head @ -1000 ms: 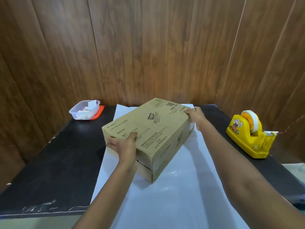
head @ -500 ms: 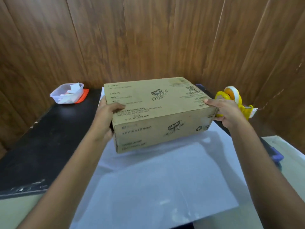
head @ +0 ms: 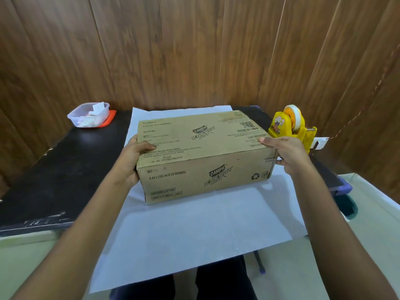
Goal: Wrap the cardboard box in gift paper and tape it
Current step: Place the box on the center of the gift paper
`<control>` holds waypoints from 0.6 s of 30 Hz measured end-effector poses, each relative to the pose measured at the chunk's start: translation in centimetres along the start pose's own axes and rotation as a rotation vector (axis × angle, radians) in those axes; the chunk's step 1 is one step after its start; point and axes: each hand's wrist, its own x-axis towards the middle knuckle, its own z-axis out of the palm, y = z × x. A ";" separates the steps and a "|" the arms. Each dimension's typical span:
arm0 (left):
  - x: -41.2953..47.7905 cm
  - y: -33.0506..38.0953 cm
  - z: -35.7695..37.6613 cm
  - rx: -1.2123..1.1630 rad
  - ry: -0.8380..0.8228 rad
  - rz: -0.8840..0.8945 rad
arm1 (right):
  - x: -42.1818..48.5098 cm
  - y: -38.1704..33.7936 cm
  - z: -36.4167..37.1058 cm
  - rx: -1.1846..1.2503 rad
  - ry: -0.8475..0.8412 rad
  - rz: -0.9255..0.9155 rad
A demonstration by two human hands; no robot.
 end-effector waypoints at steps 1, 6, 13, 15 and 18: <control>-0.1 -0.1 -0.2 -0.003 0.000 -0.004 | 0.0 0.1 0.1 -0.004 0.002 0.004; 0.5 0.5 0.0 0.025 -0.006 0.007 | -0.1 -0.3 0.3 -0.034 0.021 0.021; 1.6 0.7 0.0 0.058 -0.010 -0.025 | -0.5 -0.1 0.3 -0.033 0.043 0.031; 1.7 0.4 0.1 0.040 -0.005 -0.021 | -0.5 -0.2 0.3 -0.043 0.030 0.038; 1.7 0.2 0.0 0.025 0.012 -0.009 | -0.1 -0.3 0.2 -0.077 0.002 0.040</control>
